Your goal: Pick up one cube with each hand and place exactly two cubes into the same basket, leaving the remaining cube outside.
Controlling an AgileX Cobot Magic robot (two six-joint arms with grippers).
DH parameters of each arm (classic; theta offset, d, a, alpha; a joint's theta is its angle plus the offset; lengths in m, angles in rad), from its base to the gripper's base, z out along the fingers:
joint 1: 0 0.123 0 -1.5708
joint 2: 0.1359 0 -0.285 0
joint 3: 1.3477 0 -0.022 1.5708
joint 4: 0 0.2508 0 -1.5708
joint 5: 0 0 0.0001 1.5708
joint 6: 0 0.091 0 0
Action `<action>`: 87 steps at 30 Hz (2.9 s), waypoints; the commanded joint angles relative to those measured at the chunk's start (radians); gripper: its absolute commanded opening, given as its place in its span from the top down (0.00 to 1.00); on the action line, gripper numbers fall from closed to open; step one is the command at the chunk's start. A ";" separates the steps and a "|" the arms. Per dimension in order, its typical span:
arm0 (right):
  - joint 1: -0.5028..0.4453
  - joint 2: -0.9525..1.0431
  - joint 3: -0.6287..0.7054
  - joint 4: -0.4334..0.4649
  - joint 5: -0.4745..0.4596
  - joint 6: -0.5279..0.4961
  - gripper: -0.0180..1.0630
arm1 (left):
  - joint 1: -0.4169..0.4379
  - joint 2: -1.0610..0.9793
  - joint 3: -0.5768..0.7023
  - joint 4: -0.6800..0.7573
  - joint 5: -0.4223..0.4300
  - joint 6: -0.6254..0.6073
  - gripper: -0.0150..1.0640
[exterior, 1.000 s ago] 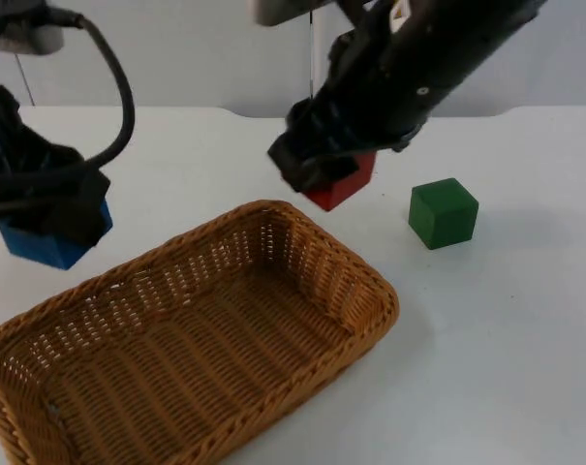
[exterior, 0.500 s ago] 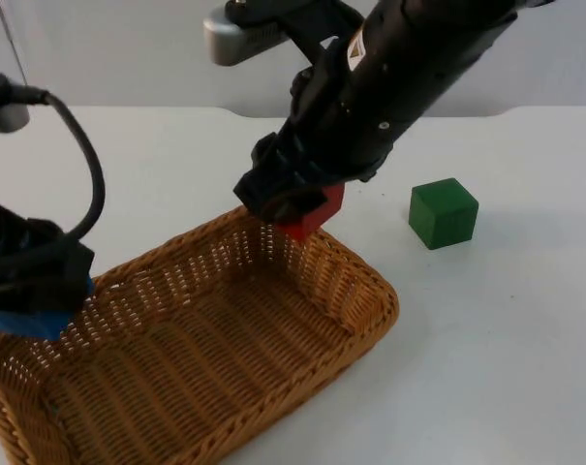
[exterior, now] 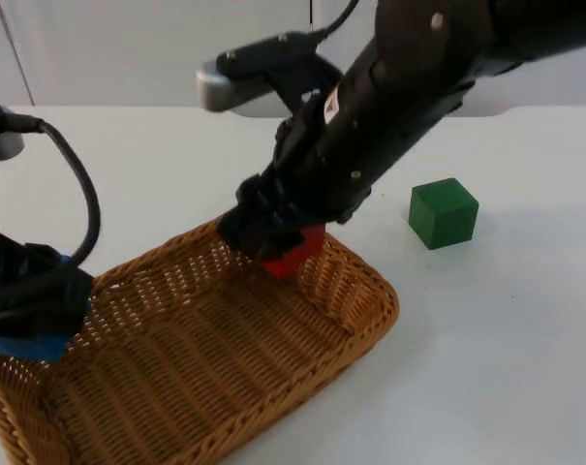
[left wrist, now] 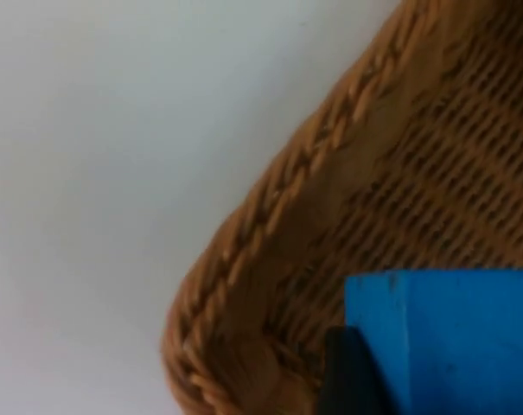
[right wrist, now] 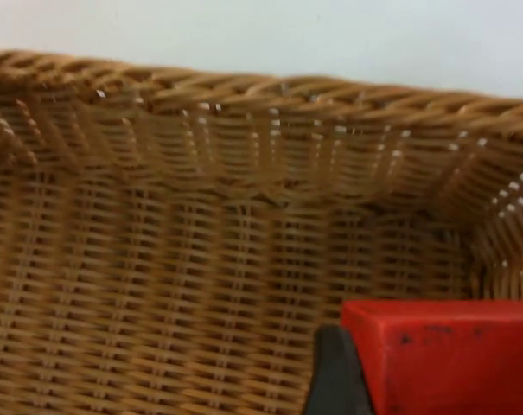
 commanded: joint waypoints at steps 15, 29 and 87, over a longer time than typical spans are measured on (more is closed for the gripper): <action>0.005 0.061 -0.006 0.002 -0.087 -0.010 0.98 | -0.111 0.067 0.005 -0.002 -0.085 -0.005 0.99; 0.005 0.069 -0.006 0.002 -0.124 -0.010 0.98 | -0.111 0.233 0.005 -0.002 -0.128 0.022 0.99; 0.005 -0.446 -0.006 -0.013 0.098 -0.014 0.28 | -0.111 -0.667 0.005 -0.064 -0.078 0.044 0.23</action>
